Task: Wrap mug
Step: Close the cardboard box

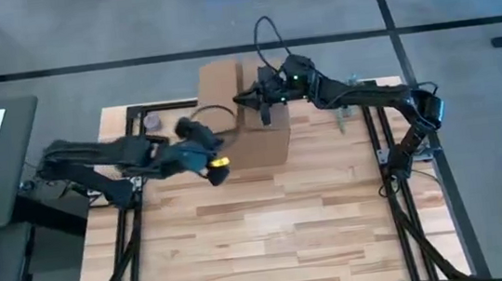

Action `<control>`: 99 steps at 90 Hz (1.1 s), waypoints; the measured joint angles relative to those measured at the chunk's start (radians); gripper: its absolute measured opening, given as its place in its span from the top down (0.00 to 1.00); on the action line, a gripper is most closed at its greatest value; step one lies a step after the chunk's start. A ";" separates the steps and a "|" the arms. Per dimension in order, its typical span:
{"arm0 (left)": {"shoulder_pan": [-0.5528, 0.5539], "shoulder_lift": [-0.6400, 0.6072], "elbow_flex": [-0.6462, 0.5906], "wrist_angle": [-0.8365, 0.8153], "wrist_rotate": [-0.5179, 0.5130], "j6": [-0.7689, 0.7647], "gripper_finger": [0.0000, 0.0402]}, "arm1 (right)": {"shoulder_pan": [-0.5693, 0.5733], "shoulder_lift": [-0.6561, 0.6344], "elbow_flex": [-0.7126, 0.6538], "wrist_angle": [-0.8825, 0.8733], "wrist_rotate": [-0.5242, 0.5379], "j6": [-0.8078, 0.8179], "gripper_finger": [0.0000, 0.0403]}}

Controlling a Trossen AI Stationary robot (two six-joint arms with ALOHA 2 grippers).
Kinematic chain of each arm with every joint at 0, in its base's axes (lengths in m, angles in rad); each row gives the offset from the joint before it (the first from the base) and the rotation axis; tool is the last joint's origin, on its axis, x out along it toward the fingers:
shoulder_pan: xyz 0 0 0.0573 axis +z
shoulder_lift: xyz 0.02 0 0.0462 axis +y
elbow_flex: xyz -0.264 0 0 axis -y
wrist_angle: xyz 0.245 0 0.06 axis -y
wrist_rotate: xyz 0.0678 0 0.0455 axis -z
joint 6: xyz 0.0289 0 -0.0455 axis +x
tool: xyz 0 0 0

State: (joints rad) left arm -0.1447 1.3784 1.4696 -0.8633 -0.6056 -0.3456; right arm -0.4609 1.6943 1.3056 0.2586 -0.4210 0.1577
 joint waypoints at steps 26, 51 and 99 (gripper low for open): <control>0.007 0.018 0.000 0.032 0.052 0.042 1.00 | 0.000 0.008 0.005 -0.079 0.002 -0.059 1.00; 0.023 0.015 0.025 0.046 0.057 0.072 1.00 | 0.000 0.009 0.004 -0.122 0.004 -0.064 1.00; 0.088 0.016 0.060 -0.089 0.047 0.116 1.00 | 0.003 0.011 0.002 -0.159 0.012 -0.088 1.00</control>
State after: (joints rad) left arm -0.0566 1.3949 1.5301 -0.9522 -0.5588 -0.2296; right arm -0.4583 1.7055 1.3071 0.0993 -0.4093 0.0702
